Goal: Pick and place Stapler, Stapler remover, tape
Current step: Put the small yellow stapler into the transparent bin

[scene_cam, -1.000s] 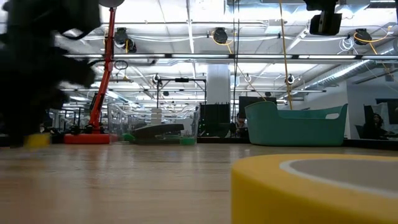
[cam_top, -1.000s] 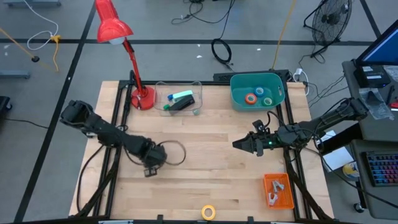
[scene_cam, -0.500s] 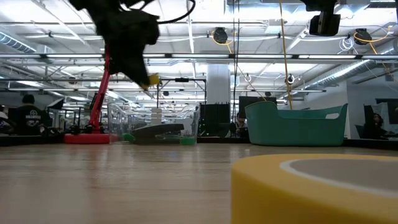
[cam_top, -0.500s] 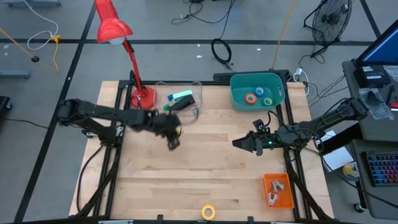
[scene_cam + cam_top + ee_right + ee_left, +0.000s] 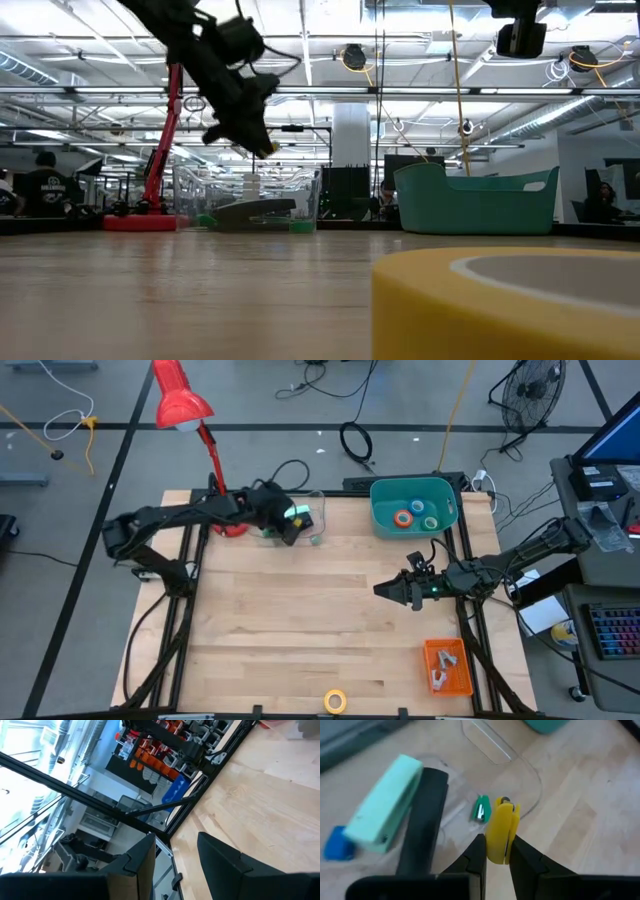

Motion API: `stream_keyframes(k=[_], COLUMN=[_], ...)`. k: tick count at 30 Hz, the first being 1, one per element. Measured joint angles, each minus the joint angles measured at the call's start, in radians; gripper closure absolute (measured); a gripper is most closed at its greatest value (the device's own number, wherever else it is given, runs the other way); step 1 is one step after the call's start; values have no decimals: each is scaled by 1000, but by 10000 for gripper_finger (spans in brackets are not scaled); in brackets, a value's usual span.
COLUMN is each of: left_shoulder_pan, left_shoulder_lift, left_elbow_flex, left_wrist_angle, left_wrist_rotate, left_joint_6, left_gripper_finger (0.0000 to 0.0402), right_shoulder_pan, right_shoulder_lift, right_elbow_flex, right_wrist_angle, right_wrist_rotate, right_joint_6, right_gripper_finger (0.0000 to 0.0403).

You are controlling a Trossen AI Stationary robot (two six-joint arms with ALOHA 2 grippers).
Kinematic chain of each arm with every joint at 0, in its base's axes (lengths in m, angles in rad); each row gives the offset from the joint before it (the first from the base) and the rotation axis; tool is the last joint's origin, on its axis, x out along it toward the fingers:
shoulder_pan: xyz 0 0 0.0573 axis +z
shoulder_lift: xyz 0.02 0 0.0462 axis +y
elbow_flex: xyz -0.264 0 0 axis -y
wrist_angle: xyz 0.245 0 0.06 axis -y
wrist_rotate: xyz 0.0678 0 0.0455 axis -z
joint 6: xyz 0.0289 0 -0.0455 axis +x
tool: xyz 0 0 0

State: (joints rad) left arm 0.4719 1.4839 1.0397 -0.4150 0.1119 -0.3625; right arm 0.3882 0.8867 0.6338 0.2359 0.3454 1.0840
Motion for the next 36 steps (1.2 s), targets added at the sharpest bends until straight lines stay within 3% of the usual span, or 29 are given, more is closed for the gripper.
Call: stream_keyframes(k=[5, 9, 13, 18, 21, 31, 36], left_shoulder_pan=[16, 25, 10, -23, -39, -9, -5], left_shoulder_lift=[124, 211, 301, 401, 429, 463, 463], left_elbow_flex=[0, 52, 132, 231, 277, 290, 290], left_wrist_angle=[121, 128, 26, -132, -205, -281, -270], left_wrist_rotate=[53, 55, 71, -16, -81, -52, -35], left_joint_6=[-31, -35, 23, 123, 158, 133, 159], left_gripper_finger=[348, 348, 348, 348, 348, 347, 294], right_shoulder_pan=[0, 0, 0, 0, 0, 0, 0], right_shoulder_lift=[0, 0, 0, 0, 0, 0, 0], right_elbow_flex=[0, 0, 0, 0, 0, 0, 0], right_wrist_angle=[0, 0, 0, 3, 8, 24, 26], right_wrist_rotate=[2, 2, 0, -1, -5, -6, -6], right_joint_6=[0, 2, 3, 1, -3, -22, -23], right_gripper_finger=[264, 264, 264, 264, 264, 264, 264])
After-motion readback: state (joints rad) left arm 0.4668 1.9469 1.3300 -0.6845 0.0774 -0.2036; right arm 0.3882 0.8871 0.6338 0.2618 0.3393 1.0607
